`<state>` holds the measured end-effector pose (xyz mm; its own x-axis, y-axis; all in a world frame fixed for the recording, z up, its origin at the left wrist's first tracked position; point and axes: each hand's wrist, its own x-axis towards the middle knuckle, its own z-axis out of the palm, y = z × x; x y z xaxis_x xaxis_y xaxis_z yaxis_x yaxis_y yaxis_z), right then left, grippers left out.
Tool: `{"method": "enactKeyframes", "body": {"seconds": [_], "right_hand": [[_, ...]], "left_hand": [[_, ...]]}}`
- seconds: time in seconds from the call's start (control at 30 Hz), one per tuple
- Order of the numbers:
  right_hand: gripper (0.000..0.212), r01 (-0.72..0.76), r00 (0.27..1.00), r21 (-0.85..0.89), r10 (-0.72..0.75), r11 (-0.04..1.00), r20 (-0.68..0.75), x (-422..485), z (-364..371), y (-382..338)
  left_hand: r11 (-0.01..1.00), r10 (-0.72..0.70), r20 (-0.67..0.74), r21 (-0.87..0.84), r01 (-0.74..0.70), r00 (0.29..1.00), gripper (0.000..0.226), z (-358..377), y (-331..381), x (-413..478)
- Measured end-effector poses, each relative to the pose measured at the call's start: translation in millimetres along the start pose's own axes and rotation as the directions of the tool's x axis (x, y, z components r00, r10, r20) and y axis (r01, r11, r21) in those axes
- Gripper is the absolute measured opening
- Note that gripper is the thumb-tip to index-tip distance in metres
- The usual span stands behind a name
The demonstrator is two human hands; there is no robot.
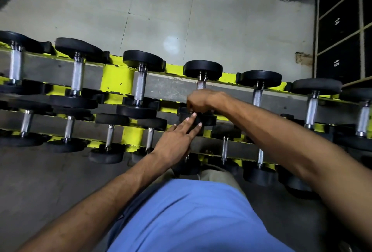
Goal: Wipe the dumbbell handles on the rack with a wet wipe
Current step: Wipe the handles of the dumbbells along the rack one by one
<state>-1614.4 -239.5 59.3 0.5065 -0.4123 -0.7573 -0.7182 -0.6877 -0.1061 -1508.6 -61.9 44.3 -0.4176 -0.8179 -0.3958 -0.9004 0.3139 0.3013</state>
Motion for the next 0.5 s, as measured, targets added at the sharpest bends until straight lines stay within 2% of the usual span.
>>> {"method": "enactKeyframes", "body": {"seconds": [0.07, 0.17, 0.2, 0.27, 0.3, 0.37, 0.43, 0.5], "right_hand": [[0.014, 0.079, 0.97, -0.055, -0.09, 0.995, -0.225, -7, 13, 13], [0.015, 0.077, 0.826, -0.136, -0.14, 0.988, -0.547, -13, 52, 25], [0.015, 0.051, 0.787, -0.077, -0.088, 0.996, -0.611, -15, 66, 28], [0.016, 0.014, 0.739, 0.229, 0.144, 0.973, -0.658, -16, 92, 31], [0.015, 0.003, 0.729, 0.421, 0.286, 0.907, -0.622, -12, 102, 32], [0.01, -0.003, 0.759, 0.735, 0.48, 0.678, -0.44, 4, 114, 37], [0.013, 0.027, 0.818, 0.913, 0.516, 0.408, -0.255, 20, 119, 40], [0.018, 0.069, 0.874, 0.993, 0.475, 0.091, -0.104, 28, 109, 39]], "left_hand": [[1.0, -0.007, -0.004, -0.015, 0.006, 1.0, 0.09, 0, 0, -1], [1.0, -0.01, 0.008, -0.027, 0.01, 1.0, 0.088, -4, 3, -3], [1.0, -0.007, 0.009, -0.028, 0.007, 1.0, 0.087, -5, 4, -3], [1.0, -0.006, 0.005, -0.031, 0.006, 1.0, 0.087, -5, 4, -2], [0.999, -0.009, 0.002, -0.033, 0.009, 1.0, 0.087, -5, 4, -2], [0.999, -0.023, -0.002, -0.035, 0.023, 1.0, 0.085, -4, 6, -2], [0.999, -0.034, -0.002, -0.033, 0.034, 0.999, 0.084, -3, 8, -2], [0.999, -0.039, -0.002, -0.016, 0.039, 0.999, 0.087, -3, 8, -1]]}}
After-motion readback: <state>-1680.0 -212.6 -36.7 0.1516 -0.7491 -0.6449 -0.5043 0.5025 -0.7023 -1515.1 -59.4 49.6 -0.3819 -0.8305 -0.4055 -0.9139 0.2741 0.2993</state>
